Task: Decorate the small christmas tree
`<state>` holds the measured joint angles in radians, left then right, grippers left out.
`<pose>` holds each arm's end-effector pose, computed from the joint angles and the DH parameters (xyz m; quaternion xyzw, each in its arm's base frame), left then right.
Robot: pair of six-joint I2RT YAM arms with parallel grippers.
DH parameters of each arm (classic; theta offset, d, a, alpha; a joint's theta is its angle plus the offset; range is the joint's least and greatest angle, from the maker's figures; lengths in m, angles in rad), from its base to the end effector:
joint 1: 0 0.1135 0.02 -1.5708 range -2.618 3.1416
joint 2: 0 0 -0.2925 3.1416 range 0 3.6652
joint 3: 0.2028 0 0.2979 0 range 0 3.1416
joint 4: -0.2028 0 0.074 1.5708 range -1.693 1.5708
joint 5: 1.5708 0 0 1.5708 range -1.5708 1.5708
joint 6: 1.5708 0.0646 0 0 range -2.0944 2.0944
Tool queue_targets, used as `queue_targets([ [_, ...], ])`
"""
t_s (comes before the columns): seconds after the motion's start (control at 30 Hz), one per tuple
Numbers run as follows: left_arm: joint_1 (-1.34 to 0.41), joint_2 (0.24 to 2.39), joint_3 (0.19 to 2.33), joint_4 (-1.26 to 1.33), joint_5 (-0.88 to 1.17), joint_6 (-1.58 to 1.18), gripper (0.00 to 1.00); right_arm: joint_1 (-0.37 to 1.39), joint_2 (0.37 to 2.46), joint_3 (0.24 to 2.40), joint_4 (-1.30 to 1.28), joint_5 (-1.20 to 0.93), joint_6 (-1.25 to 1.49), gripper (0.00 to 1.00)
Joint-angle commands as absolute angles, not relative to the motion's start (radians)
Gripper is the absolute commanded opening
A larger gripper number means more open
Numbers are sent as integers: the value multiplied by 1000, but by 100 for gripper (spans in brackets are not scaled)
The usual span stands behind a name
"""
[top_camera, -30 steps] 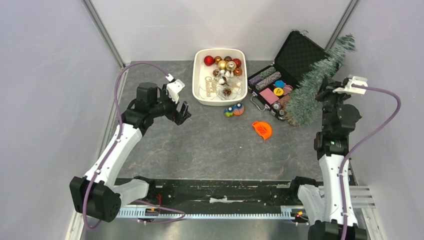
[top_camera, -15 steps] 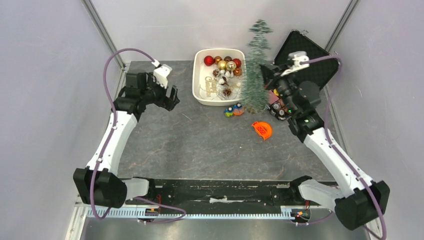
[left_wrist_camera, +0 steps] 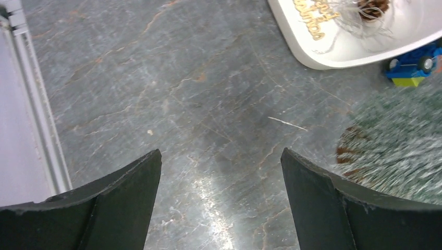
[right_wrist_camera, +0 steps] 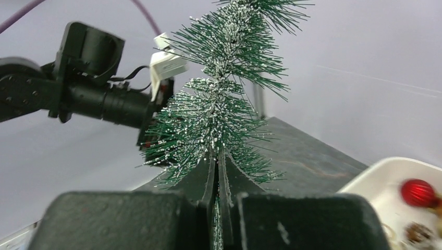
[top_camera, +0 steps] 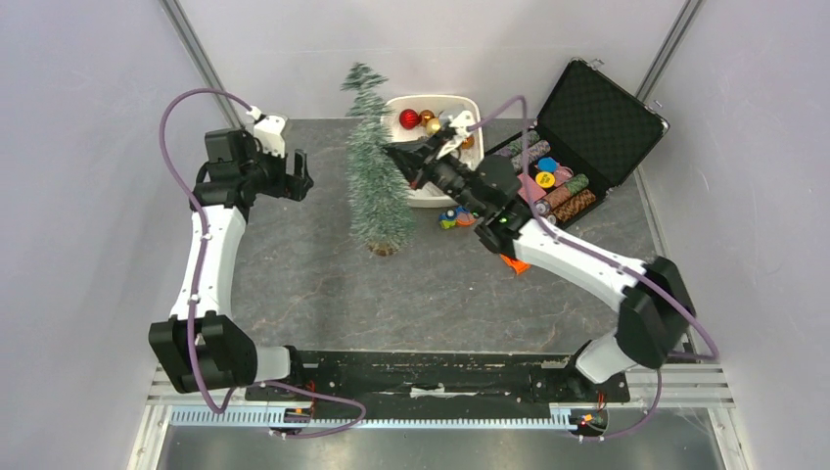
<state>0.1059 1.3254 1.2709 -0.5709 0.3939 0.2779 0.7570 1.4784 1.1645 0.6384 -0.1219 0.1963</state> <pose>0.3526 0.0125 0.3630 0.1638 0.8622 -0.0859 0.4715 0.2999 0.2941 0.4158 -0.2087 0.5461 0.4035 0.7039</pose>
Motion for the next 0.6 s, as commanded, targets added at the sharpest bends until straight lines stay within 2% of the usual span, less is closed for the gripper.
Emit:
queue_targets([
  [0.0, 159, 1319, 1313, -568, 378, 252, 91, 782, 1597, 1279, 864, -252, 222, 0],
  [0.23, 216, 1329, 1322, -569, 402, 259, 91, 800, 1723, 1299, 941, -354, 181, 0],
  [0.4, 219, 1326, 1303, -568, 453, 262, 91, 801, 1740, 1210, 971, -381, 120, 0],
  [0.57, 219, 1330, 1299, -569, 504, 258, 91, 794, 1770, 1131, 1094, -443, 183, 0],
])
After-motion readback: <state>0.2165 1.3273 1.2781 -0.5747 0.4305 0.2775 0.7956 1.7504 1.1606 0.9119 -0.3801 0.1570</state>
